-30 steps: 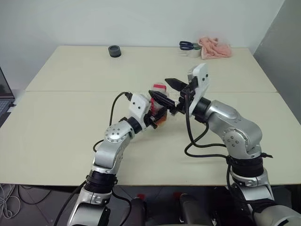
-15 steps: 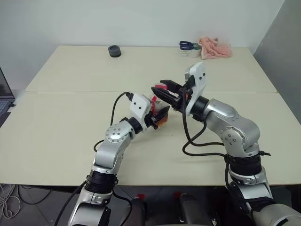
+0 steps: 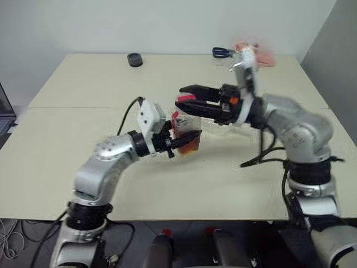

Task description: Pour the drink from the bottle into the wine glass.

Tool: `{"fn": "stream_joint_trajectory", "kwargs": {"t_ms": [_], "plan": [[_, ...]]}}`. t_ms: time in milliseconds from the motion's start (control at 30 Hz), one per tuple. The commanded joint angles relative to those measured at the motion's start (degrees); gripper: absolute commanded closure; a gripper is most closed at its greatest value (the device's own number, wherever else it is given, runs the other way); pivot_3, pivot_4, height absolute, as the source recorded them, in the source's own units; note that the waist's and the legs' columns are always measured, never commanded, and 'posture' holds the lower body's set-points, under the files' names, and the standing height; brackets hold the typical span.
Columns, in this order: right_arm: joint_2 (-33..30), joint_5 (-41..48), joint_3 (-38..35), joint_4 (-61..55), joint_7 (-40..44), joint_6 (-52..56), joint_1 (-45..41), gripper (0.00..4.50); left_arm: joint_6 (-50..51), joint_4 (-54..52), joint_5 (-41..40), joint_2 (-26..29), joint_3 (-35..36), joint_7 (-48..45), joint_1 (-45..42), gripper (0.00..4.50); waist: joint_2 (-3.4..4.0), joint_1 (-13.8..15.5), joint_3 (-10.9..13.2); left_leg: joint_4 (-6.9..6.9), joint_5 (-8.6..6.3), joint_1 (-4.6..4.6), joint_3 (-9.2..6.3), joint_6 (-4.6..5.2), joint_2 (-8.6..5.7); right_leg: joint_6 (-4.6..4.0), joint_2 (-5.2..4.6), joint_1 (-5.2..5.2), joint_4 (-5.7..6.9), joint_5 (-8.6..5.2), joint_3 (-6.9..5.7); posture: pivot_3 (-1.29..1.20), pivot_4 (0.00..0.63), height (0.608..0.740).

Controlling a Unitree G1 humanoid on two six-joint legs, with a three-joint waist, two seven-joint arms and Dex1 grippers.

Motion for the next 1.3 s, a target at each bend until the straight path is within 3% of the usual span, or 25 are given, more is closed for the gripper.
{"fn": "stream_joint_trajectory", "kwargs": {"t_ms": [33,67,133,200,333,567,867,1033,1300], "plan": [[0.6,5.6,2.1,0.9,6.8,3.8,-3.8,2.67,4.8,-6.8,-9.4,2.8,-1.8,-7.5,-2.4,2.67,0.00,0.0,0.0,0.01,0.00,0.00,-0.01,0.00,0.00,-0.01,-0.01,0.00,-0.01,0.00,0.00,0.00,0.150,0.740],[0.0,5.4,2.3,1.4,7.9,4.2,-4.0,2.67,5.1,-6.7,-9.9,3.5,-1.3,-7.7,-2.9,2.67,0.00,0.0,0.0,0.01,0.00,-0.03,-0.01,0.00,-0.01,-0.02,-0.02,-0.02,0.00,-0.01,0.01,0.00,0.150,0.740],[-1.8,4.2,2.3,2.4,9.7,3.7,-3.7,1.94,4.4,-5.4,-9.1,4.4,-0.6,-7.5,-3.1,2.67,0.00,0.0,0.0,0.03,0.00,-0.07,0.00,0.00,-0.02,-0.02,-0.02,-0.03,-0.01,-0.01,-0.01,0.00,0.150,0.740],[-4.6,4.5,1.3,3.0,11.0,4.8,-3.3,1.49,2.7,-3.5,-7.0,4.7,0.0,-6.7,-2.5,2.67,0.00,0.0,0.0,0.06,0.00,-0.07,0.03,0.00,-0.03,-0.02,-0.02,-0.03,0.00,-0.01,0.00,0.00,0.150,0.740],[-9.3,6.6,-2.9,0.7,7.7,8.0,-1.2,0.05,-1.3,-1.7,-1.8,3.2,0.4,-1.4,1.1,2.67,0.00,0.2,0.0,0.12,0.00,-0.14,-0.01,0.00,-0.03,-0.02,-0.03,-0.07,0.01,-0.01,-0.03,0.00,0.150,0.740],[-11.9,4.7,-8.5,-9.8,-5.3,6.9,8.5,0.02,-3.1,-4.3,2.8,-2.4,-1.1,8.8,7.8,2.67,-0.01,0.3,0.0,0.13,0.00,-0.33,-0.03,0.00,-0.02,-0.03,-0.06,-0.19,-0.04,-0.01,-0.01,0.00,0.150,0.740],[-0.2,-4.7,-2.5,-22.9,-28.6,2.6,14.2,0.02,-5.7,-0.4,9.5,-11.0,-3.1,19.3,7.3,2.67,0.00,0.2,0.0,0.37,0.02,-0.32,-0.05,-0.03,0.01,-0.01,0.00,-0.16,0.15,0.00,-0.06,0.00,0.150,0.740],[4.3,-7.9,0.8,-22.4,-32.4,0.1,13.9,0.02,-6.2,1.5,10.5,-11.4,-3.9,19.0,5.5,2.67,0.00,0.3,0.0,0.67,0.03,-0.42,-0.06,-0.04,-0.01,0.03,0.02,-0.12,0.18,0.04,-0.10,0.00,0.150,0.740],[5.8,-10.9,3.7,-21.0,-32.8,-2.4,15.0,0.02,-6.2,2.8,10.5,-11.2,-4.0,18.5,3.6,2.67,0.00,0.2,0.0,0.76,0.02,-0.45,-0.06,-0.03,-0.02,0.06,0.02,-0.11,0.16,0.07,-0.09,0.00,0.150,0.740]]}}
